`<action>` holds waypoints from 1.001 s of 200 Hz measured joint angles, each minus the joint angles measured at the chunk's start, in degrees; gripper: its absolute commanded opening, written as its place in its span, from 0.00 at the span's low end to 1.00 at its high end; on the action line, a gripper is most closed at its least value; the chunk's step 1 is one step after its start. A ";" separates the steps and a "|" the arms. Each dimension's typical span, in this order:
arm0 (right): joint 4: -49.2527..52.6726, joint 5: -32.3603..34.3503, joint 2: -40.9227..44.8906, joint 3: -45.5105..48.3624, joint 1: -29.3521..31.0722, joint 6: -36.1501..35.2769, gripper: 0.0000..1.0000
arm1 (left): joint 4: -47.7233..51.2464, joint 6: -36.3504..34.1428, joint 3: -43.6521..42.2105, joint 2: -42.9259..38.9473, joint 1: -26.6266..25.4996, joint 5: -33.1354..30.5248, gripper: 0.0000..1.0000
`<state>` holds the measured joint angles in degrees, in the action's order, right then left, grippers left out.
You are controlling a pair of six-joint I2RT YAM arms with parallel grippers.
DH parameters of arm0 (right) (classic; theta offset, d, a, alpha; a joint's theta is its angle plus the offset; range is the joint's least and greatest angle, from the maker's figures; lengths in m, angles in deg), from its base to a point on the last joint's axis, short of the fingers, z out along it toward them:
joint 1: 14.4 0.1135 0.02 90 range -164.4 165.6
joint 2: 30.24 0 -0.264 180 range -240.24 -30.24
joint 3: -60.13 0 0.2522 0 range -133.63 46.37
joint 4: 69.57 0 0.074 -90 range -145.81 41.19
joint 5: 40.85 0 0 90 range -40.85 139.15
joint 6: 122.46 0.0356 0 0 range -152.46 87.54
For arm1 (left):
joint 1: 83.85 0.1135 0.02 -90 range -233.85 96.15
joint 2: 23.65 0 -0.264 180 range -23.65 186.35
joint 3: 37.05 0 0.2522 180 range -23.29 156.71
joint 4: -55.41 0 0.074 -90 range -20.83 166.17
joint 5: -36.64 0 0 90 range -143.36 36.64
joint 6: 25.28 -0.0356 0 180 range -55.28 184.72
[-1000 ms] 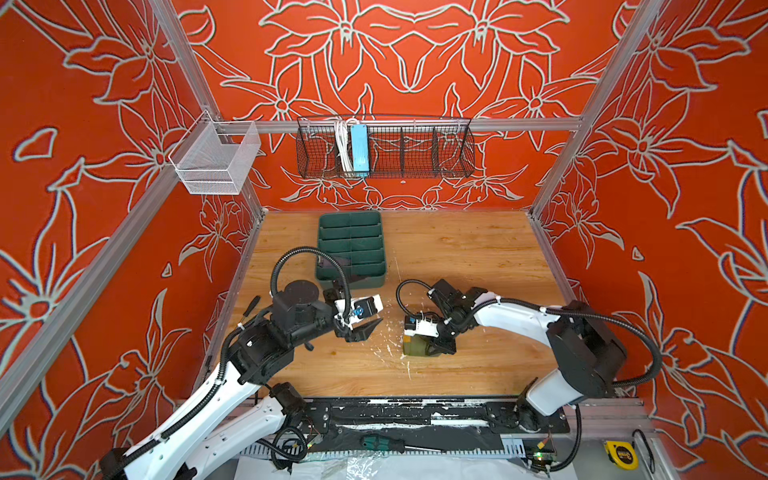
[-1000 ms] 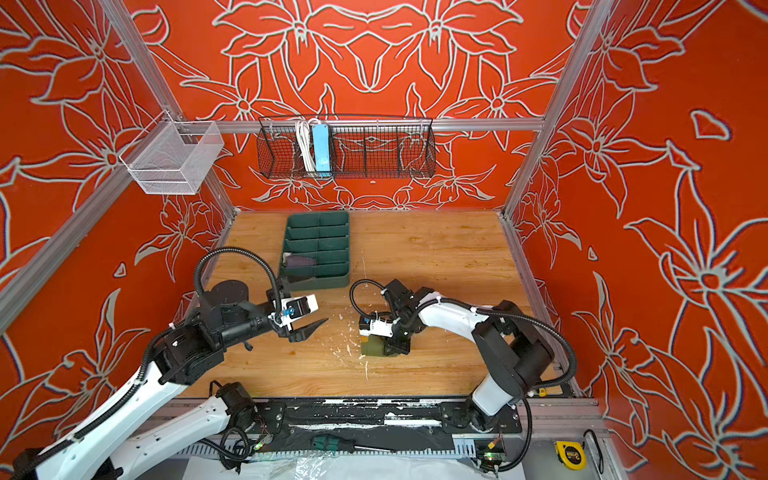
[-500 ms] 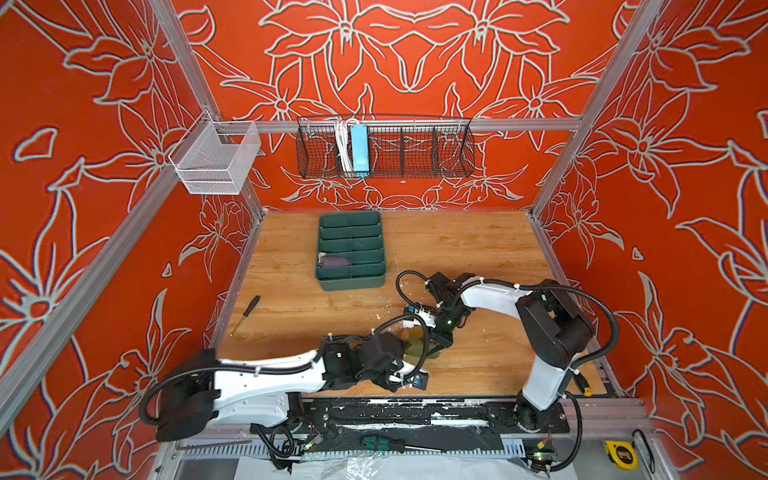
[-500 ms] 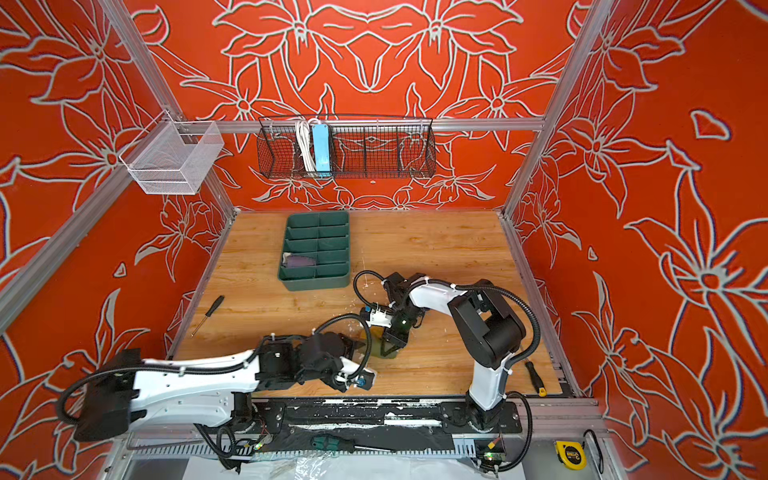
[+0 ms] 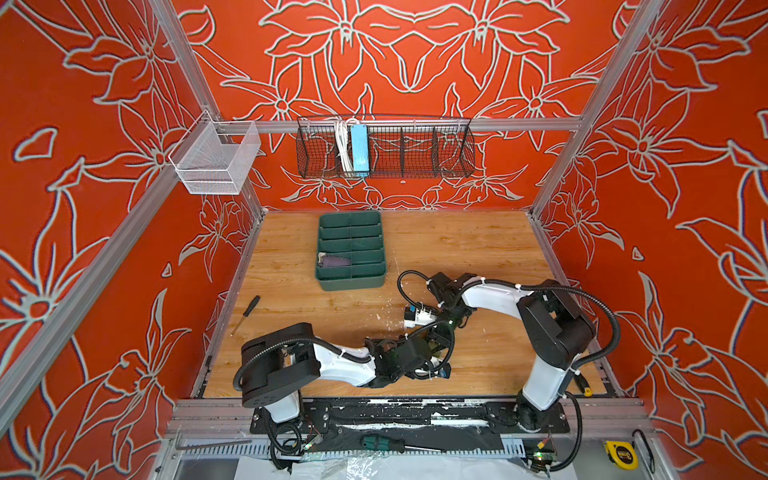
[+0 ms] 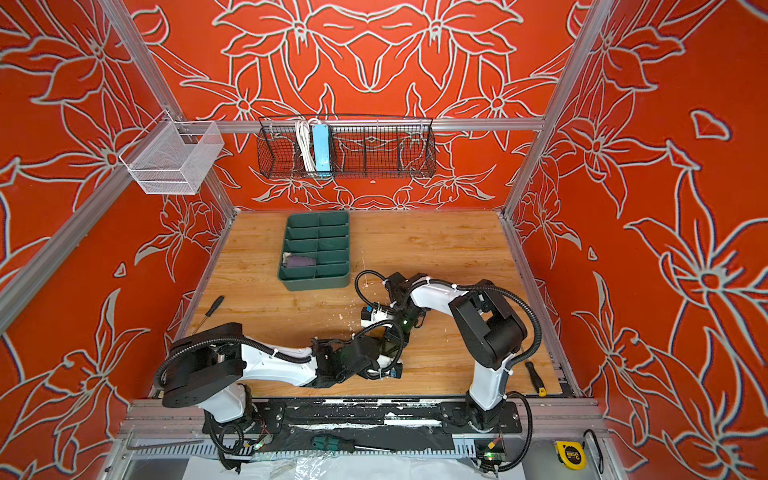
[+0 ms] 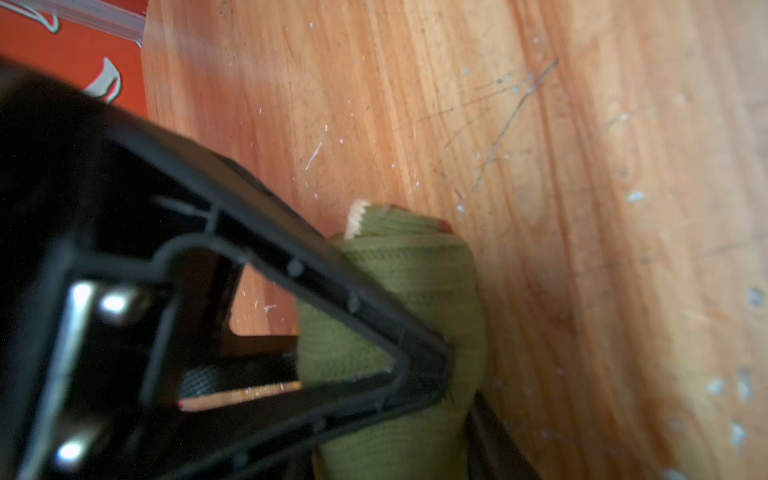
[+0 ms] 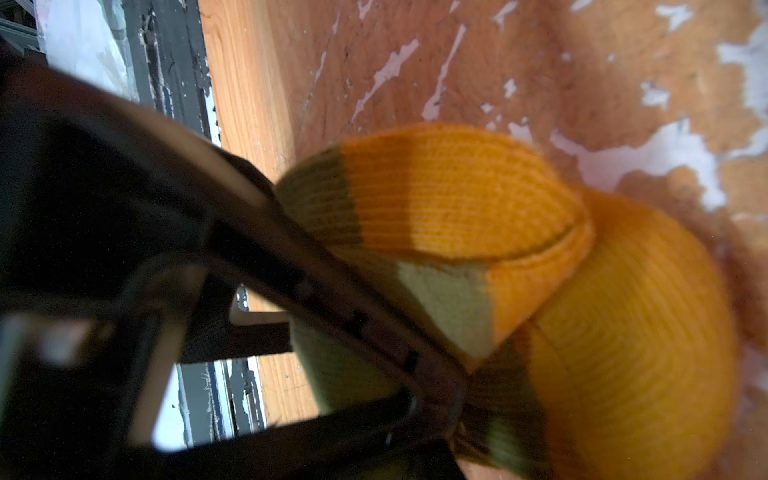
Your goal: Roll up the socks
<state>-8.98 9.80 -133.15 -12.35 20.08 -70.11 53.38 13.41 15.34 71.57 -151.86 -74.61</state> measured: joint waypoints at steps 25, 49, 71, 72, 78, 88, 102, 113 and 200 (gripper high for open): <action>-0.33 0.61 0.61 0.44 -0.11 0.24 0.00 | -0.17 1.16 0.17 0.61 0.00 -0.33 0.26; -1.03 1.20 1.49 1.11 -0.04 0.63 0.11 | 0.22 1.88 0.33 0.66 0.00 -0.42 0.11; -2.73 3.32 4.11 2.75 0.39 1.73 0.38 | 0.83 2.84 0.81 0.76 0.02 -0.20 0.00; -2.84 3.50 4.35 2.91 0.44 1.70 0.38 | 0.85 2.95 0.83 0.76 0.02 -0.17 0.00; -3.52 4.52 5.66 3.65 0.61 2.05 0.44 | 0.98 3.30 0.98 0.83 0.02 -0.09 0.00; -4.42 6.51 8.17 5.01 0.81 1.62 0.50 | 1.40 3.72 1.14 0.92 0.11 -0.09 0.00; -5.07 10.69 13.07 7.45 1.07 1.99 0.54 | 1.97 4.31 1.11 0.94 0.24 -0.11 0.00; -5.64 14.51 18.12 9.75 1.07 2.43 0.56 | 2.21 4.70 1.14 0.94 0.37 -0.11 0.00; -31.87 56.57 58.97 23.47 -2.08 6.49 0.73 | 19.69 4.85 9.90 0.13 6.71 16.55 0.00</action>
<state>-40.85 66.37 -74.18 11.12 18.01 -63.62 73.07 18.26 25.24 71.70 -145.15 -58.07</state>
